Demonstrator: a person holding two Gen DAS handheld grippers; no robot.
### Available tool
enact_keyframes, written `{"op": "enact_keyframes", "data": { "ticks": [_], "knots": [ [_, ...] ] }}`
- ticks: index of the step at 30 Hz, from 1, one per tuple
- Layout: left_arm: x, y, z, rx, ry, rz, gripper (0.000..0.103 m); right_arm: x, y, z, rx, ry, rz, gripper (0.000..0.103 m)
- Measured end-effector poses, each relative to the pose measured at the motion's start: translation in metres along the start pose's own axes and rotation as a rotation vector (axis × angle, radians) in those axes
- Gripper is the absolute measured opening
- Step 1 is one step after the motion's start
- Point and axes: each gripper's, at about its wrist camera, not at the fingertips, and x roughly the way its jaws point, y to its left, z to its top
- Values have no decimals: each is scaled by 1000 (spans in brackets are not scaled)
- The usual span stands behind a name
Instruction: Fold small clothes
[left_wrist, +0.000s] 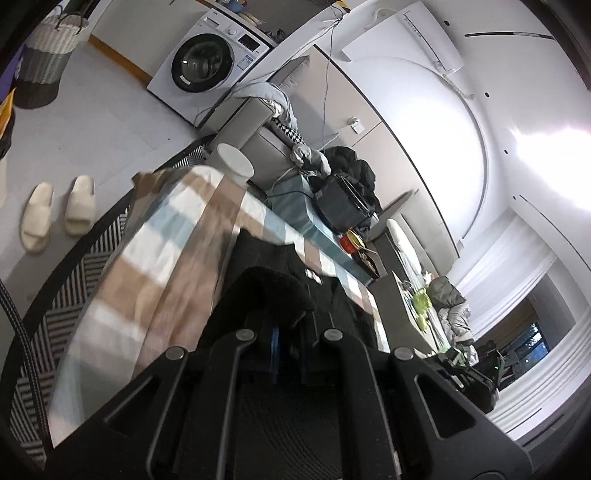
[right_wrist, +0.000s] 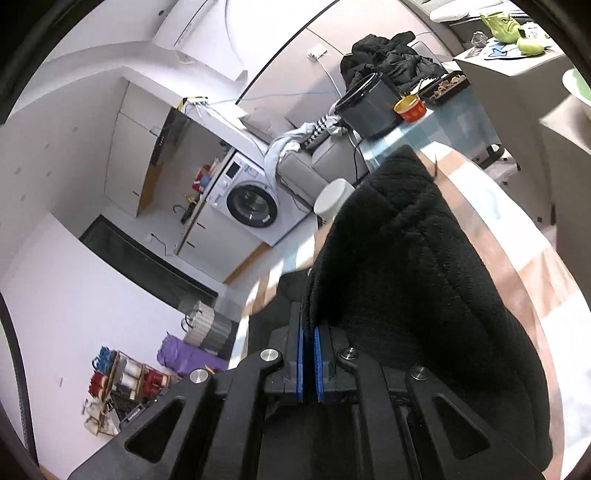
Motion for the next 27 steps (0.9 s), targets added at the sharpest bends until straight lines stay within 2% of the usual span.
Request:
{"op": "enact_keyframes", "data": {
  "ticks": [13, 18, 20, 22, 23, 24, 25, 26, 27],
  "knots": [
    [144, 7, 91, -14, 16, 37, 5, 95, -12, 80, -22, -57, -59, 5],
    [192, 17, 109, -18, 28, 82, 5, 132, -18, 102, -50, -61, -103, 5],
    [212, 25, 113, -23, 51, 123, 6, 147, -24, 109, -46, -54, -120, 5],
    [229, 34, 115, -39, 86, 183, 11, 162, -33, 115, -42, -43, -161, 8],
    [237, 39, 117, -56, 122, 215, 18, 168, -38, 118, -33, -31, -179, 14],
    [241, 43, 117, -67, 130, 231, 34, 173, -44, 120, -16, -14, -200, 30],
    [239, 47, 116, -74, 121, 242, 44, 173, -51, 122, 17, -12, -217, 38],
    [235, 50, 115, -76, 101, 244, 54, 169, -54, 122, 34, -25, -220, 43],
    [231, 52, 113, -73, 91, 234, 55, 165, -56, 122, 36, -35, -221, 43]
  ]
}}
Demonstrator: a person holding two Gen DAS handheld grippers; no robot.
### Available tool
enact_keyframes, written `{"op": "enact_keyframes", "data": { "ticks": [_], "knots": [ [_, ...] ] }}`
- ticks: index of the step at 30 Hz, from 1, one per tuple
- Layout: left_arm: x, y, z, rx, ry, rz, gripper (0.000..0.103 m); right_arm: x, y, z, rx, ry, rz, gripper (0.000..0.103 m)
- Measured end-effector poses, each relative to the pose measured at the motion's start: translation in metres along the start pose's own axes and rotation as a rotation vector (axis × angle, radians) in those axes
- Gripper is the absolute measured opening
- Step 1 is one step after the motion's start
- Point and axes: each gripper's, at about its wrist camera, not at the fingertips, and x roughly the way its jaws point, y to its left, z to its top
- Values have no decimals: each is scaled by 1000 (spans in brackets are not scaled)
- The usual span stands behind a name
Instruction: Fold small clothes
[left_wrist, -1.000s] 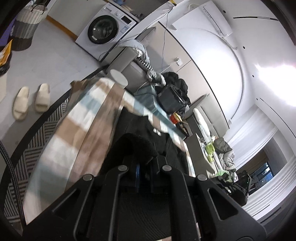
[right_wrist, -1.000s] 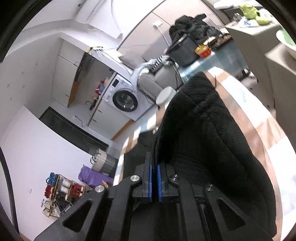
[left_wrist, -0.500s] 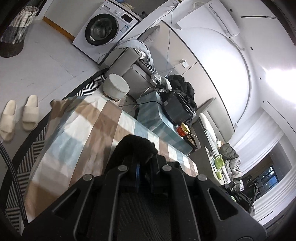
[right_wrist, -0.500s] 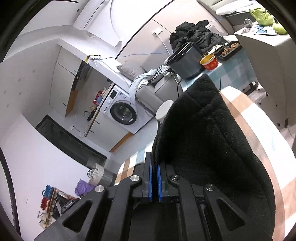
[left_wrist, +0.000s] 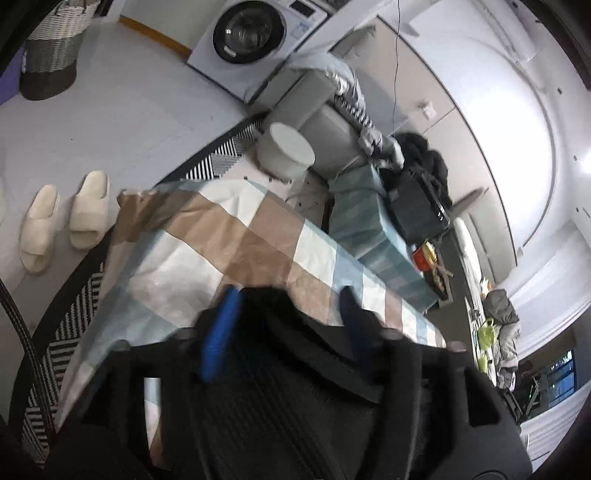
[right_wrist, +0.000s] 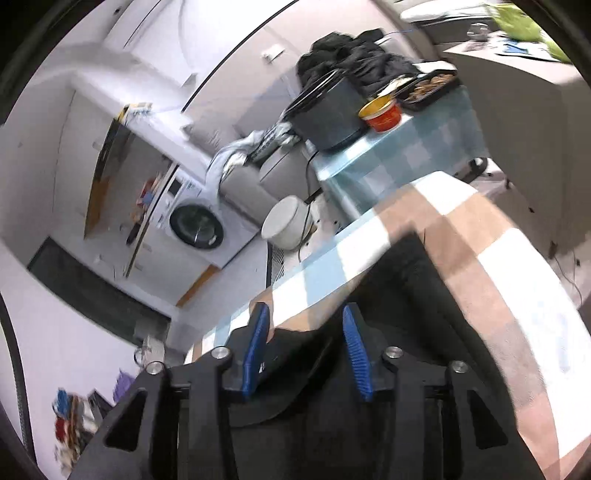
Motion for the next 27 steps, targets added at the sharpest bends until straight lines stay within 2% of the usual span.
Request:
{"op": "enact_keyframes", "data": {
  "ticks": [9, 13, 16, 20, 22, 25, 27],
  "knots": [
    [-32, 3, -45, 55, 75, -11, 55, -50, -8, -26, -95, 47, -80, 43],
    [-60, -1, -76, 86, 95, -18, 55, -77, -6, -41, -121, 83, -65, 43],
    [-83, -1, -102, 101, 113, -22, 55, -98, -5, -54, -163, 112, -91, 44],
    [-124, 1, -136, 149, 101, 12, 56, -135, -16, -85, -224, 168, -153, 47],
    [-142, 6, -156, 166, 97, 40, 59, -154, -27, -104, -239, 201, -159, 52],
    [-162, 14, -182, 189, 94, 76, 59, -175, -46, -130, -231, 221, -152, 54],
    [-168, 19, -198, 198, 113, 84, 59, -177, -59, -149, -226, 268, -133, 55]
  ]
}}
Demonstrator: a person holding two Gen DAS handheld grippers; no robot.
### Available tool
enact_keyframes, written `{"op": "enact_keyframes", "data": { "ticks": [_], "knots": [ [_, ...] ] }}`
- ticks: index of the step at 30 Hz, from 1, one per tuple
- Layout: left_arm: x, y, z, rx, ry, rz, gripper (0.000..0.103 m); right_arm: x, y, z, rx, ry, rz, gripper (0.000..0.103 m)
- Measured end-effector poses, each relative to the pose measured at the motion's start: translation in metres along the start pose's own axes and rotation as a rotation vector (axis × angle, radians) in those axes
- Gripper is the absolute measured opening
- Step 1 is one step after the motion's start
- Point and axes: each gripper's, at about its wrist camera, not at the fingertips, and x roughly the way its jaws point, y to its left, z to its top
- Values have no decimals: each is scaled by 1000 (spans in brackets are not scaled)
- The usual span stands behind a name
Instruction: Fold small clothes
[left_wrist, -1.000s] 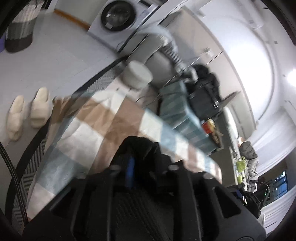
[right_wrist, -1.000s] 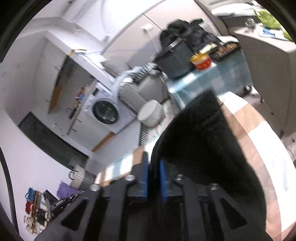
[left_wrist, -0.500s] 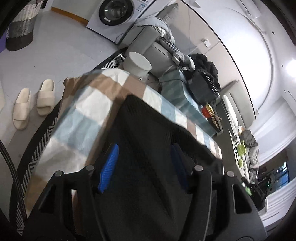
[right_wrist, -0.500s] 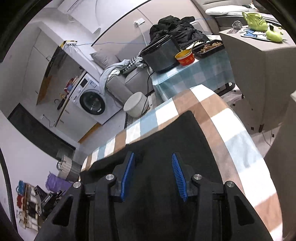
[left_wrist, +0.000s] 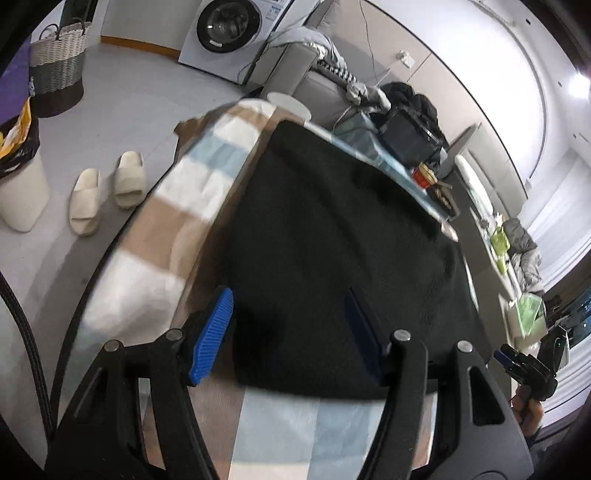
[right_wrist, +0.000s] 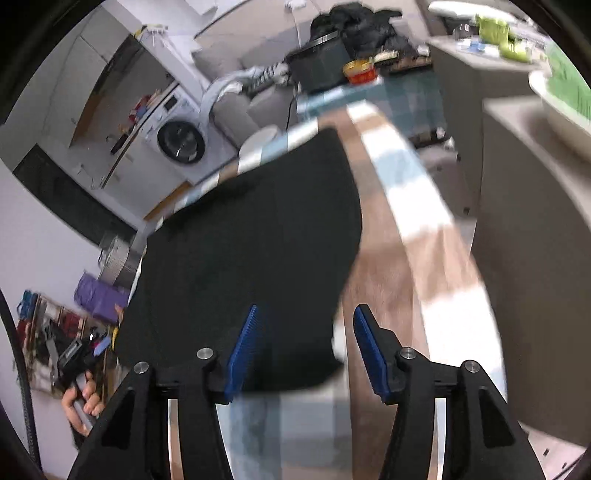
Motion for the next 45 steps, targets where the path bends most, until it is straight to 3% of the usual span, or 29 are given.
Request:
{"op": "enact_keyframes", "data": {
  "ticks": [4, 8, 13, 19, 21, 22, 27, 32, 40, 41, 42, 43, 44, 45],
  "knots": [
    [1, 1, -16, 25, 20, 30, 59, 16, 0, -17, -30, 50, 46, 55],
    [6, 7, -22, 25, 41, 65, 59, 26, 13, -19, -121, 47, 30, 54],
    [9, 11, -23, 27, 52, 41, 59, 26, 11, -14, -138, 35, 69, 54],
    [16, 8, -8, 17, 32, -11, 59, 29, -5, 5, -40, -3, 245, 54],
    [16, 5, -4, 16, 21, -33, 51, 29, -7, 8, -19, 0, 290, 54],
    [17, 2, -4, 29, 22, -40, 49, 29, -6, 9, -22, 8, 291, 54],
    [21, -4, -9, 97, 47, -30, 15, 32, 0, -6, -122, 54, 213, 50],
    [26, 1, -5, 60, 52, -60, 13, 40, 6, -10, -200, 66, 153, 31],
    [32, -2, -6, 58, 67, -30, 24, 42, 3, -12, -196, 85, 135, 31],
    [32, -5, -6, 71, 55, -34, 22, 43, 3, -11, -200, 85, 127, 31],
    [32, -7, -7, 80, 46, -37, 10, 43, 5, -11, -205, 79, 121, 30],
    [32, -9, -7, 94, 42, -36, 8, 42, 8, -12, -222, 58, 108, 26],
    [32, -11, -8, 106, 40, -33, 7, 41, 11, -13, -239, 49, 99, 14],
    [30, -13, -10, 116, 29, -28, 6, 40, 14, -13, -251, 38, 85, 11]
  ]
}}
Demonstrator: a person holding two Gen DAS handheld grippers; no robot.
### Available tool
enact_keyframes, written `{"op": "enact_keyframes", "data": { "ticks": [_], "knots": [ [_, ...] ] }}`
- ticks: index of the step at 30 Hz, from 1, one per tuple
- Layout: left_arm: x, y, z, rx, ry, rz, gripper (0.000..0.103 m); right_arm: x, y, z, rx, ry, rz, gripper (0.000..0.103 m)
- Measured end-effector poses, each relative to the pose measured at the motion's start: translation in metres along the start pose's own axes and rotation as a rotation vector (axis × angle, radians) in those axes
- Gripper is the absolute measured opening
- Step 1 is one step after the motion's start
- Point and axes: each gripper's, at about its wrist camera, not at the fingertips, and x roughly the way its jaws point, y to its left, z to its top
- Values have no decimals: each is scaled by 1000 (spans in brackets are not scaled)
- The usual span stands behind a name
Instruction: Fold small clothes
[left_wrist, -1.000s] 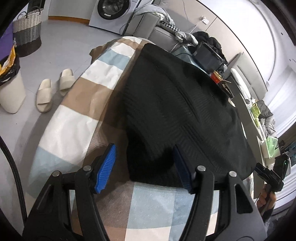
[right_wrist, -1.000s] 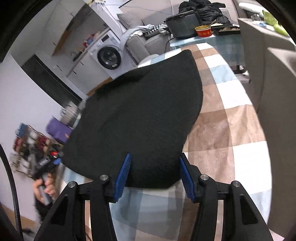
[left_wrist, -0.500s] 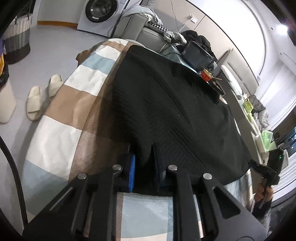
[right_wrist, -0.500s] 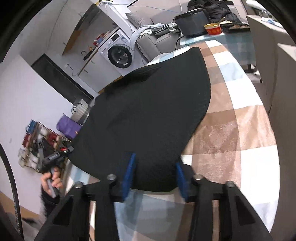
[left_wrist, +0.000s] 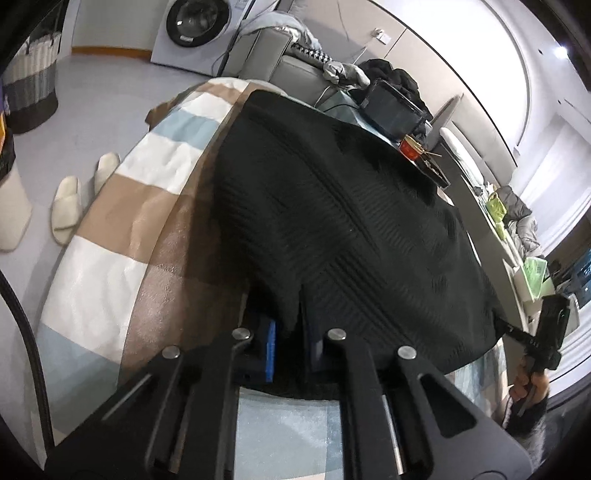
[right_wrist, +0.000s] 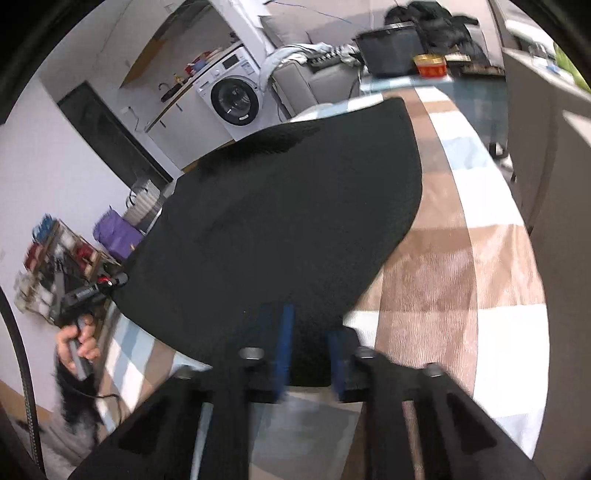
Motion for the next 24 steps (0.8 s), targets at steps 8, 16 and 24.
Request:
{"op": "enact_keyframes", "data": {
  "ticks": [8, 16, 24],
  "knots": [
    [-27, 3, -21, 14, -15, -15, 6, -12, 4, -11, 20, 20, -22, 8],
    [-67, 12, -79, 17, 5, -35, 6, -40, 7, -57, 29, 59, -21, 9],
    [-82, 25, -96, -50, 11, -58, 8, -55, 8, -76, 64, 15, -13, 17]
  ]
}}
